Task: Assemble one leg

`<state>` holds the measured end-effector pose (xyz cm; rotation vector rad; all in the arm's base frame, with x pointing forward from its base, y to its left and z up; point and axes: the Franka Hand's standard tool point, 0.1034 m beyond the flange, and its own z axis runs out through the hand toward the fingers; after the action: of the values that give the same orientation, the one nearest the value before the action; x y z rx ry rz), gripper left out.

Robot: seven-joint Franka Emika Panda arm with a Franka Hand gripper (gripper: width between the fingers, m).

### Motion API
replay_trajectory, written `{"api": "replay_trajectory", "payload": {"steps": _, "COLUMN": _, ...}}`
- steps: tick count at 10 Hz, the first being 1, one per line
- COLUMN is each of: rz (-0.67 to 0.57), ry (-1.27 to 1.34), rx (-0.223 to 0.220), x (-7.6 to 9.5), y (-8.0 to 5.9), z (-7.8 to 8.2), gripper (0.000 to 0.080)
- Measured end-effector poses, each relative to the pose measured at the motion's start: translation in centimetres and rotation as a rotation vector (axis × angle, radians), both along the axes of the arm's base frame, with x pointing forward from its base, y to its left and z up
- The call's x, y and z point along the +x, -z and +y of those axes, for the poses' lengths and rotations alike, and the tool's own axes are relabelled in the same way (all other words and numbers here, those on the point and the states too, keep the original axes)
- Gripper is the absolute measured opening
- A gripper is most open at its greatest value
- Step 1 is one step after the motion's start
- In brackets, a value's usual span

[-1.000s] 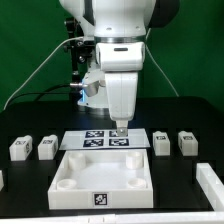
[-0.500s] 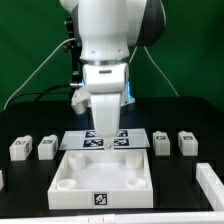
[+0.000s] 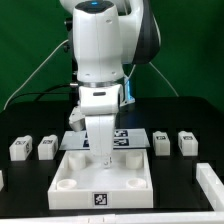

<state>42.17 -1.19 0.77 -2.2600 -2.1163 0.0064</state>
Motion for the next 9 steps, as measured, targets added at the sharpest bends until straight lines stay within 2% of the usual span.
{"api": "replay_trajectory", "payload": {"steps": 1, "rz": 0.000, "ry": 0.000, "rx": 0.000, "x": -0.01, "y": 0.01, "z": -0.01, "gripper": 0.0510}}
{"api": "replay_trajectory", "payload": {"steps": 3, "rz": 0.000, "ry": 0.000, "rx": 0.000, "x": -0.02, "y": 0.01, "z": -0.01, "gripper": 0.0210}}
{"api": "replay_trajectory", "payload": {"steps": 4, "rz": 0.000, "ry": 0.001, "rx": 0.000, "x": -0.02, "y": 0.01, "z": -0.02, "gripper": 0.0210}}
{"api": "replay_trajectory", "payload": {"steps": 5, "rz": -0.006, "ry": 0.001, "rx": 0.000, "x": 0.13, "y": -0.08, "z": -0.03, "gripper": 0.0059}}
{"api": "replay_trajectory", "payload": {"steps": 9, "rz": -0.012, "ry": 0.001, "rx": 0.000, "x": 0.26, "y": -0.13, "z": -0.03, "gripper": 0.0058}}
